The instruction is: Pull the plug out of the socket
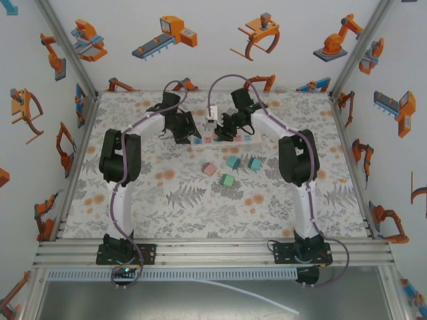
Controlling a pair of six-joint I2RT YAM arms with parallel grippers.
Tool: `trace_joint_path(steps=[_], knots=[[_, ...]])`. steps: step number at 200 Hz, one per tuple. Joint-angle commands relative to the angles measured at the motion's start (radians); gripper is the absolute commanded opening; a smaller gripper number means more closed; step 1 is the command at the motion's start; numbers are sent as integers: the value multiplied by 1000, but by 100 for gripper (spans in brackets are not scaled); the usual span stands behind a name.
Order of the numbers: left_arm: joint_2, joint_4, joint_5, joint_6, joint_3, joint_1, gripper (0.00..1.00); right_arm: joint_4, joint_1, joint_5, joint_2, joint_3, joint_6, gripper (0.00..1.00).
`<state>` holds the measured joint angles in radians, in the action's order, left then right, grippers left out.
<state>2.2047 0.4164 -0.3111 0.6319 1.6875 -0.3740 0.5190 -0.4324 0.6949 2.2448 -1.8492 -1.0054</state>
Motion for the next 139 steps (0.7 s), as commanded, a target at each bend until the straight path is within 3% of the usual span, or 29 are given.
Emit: trace_joint_path(steps=[1, 33, 56, 110, 139], knots=[[20, 48, -10, -15, -26, -2, 54, 16, 6, 36, 15, -38, 14, 43], [18, 50, -10, -23, -37, -2, 53, 12, 4, 53, 24, -35, 24, 42], [22, 50, -10, -22, -38, -1, 53, 6, 4, 69, 33, -37, 38, 31], [44, 66, 7, -35, -43, -2, 52, 1, 0, 71, 21, -32, 50, 27], [46, 87, 100, -41, -67, -2, 43, -35, 0, 108, -10, -34, 91, 12]])
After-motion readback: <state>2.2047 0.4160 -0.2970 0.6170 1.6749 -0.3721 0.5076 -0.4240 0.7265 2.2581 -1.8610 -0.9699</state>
